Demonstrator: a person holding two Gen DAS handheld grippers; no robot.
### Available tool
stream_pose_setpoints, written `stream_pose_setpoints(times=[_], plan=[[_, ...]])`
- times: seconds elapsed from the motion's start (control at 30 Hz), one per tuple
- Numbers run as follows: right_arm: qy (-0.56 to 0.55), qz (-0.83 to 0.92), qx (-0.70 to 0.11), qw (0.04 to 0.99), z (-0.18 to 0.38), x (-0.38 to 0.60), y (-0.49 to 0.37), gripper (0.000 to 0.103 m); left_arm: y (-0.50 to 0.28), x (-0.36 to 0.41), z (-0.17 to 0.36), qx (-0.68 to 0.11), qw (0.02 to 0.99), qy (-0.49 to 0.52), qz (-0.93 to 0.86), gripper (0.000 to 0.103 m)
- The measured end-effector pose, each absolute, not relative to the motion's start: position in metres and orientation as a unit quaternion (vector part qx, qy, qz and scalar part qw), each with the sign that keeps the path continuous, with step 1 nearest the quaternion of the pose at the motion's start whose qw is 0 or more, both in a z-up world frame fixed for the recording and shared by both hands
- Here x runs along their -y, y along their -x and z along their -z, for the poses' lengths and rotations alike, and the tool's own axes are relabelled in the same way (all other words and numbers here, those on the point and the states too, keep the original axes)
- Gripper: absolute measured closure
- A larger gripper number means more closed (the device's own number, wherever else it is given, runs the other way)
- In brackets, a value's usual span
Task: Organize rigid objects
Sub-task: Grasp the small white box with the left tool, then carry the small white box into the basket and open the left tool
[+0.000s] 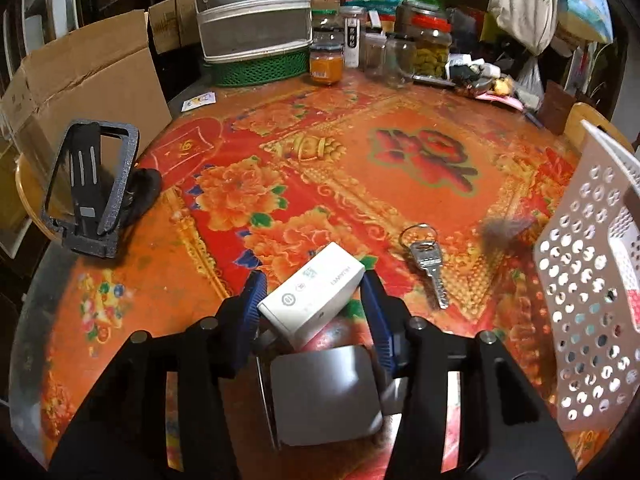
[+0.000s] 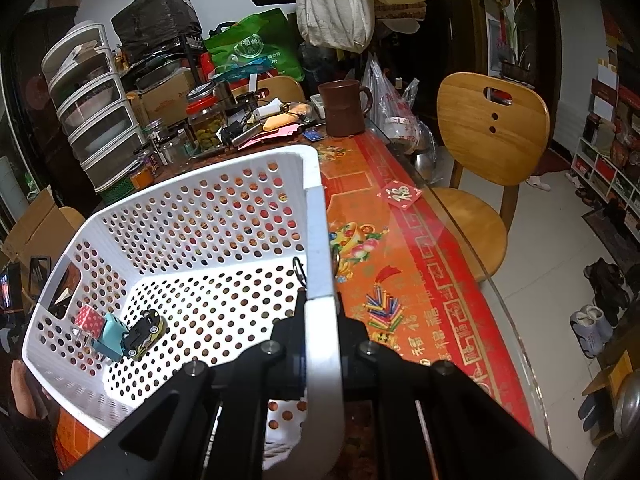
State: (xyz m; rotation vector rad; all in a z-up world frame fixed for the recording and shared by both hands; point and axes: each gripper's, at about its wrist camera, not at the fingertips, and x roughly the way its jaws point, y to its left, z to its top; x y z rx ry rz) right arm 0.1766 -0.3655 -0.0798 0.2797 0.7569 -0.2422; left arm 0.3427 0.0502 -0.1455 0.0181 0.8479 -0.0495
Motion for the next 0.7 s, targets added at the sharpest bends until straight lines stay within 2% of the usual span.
stream_pose_setpoints(times=[0.27, 0.7], plan=[[-0.129, 0.121, -0.371, 0.912, 0.079, 0.365, -0.178, 0.096, -0.317, -0.063, 0.119, -0.328, 0.944, -0.027, -0.033, 0.057], [-0.125, 0.121, -0.372, 0.912, 0.079, 0.364, -0.178, 0.096, -0.293, -0.044, 0.085, -0.275, 0.957, -0.075, -0.051, 0.057]])
